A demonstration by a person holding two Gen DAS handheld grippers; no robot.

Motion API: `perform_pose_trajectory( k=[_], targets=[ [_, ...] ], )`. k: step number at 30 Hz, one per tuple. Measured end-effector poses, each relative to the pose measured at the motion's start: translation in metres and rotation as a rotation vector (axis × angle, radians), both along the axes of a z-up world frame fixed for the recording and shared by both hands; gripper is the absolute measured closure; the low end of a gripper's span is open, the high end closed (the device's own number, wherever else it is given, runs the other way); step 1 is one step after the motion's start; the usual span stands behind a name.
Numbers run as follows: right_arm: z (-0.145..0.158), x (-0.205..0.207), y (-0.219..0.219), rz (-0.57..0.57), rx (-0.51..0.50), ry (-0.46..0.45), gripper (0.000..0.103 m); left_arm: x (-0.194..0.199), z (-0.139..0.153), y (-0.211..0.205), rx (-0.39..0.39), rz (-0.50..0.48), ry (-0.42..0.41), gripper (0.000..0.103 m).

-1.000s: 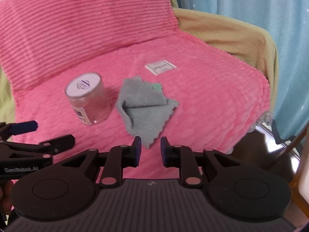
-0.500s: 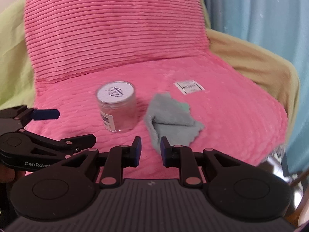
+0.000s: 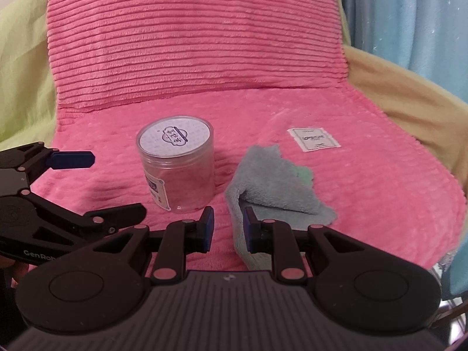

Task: Clean container
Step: 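Grasp the clear jar with the left tool while the right tool grasps the grey cloth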

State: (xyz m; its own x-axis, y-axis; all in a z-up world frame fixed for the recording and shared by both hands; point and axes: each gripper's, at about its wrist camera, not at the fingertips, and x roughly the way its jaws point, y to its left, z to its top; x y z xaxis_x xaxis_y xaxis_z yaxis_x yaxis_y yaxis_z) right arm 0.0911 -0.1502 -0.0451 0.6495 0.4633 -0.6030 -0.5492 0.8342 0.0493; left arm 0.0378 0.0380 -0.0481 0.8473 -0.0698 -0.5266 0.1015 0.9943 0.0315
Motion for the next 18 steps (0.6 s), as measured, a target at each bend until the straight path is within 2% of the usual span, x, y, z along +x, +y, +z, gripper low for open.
perform_pose_trajectory(
  k=[8, 14, 18],
  targets=[
    [-0.025, 0.025, 0.010, -0.018, 0.020, 0.051, 0.086, 0.023, -0.018, -0.008, 0.012, -0.026, 0.025, 0.001],
    [-0.040, 0.047, 0.019, -0.017, 0.034, 0.076, 0.086, 0.033, -0.029, -0.013, 0.103, -0.024, 0.044, 0.001],
    [-0.047, 0.053, 0.023, -0.010, 0.048, 0.079, 0.086, 0.035, -0.033, -0.011, 0.100, -0.020, 0.057, 0.001]
  ],
)
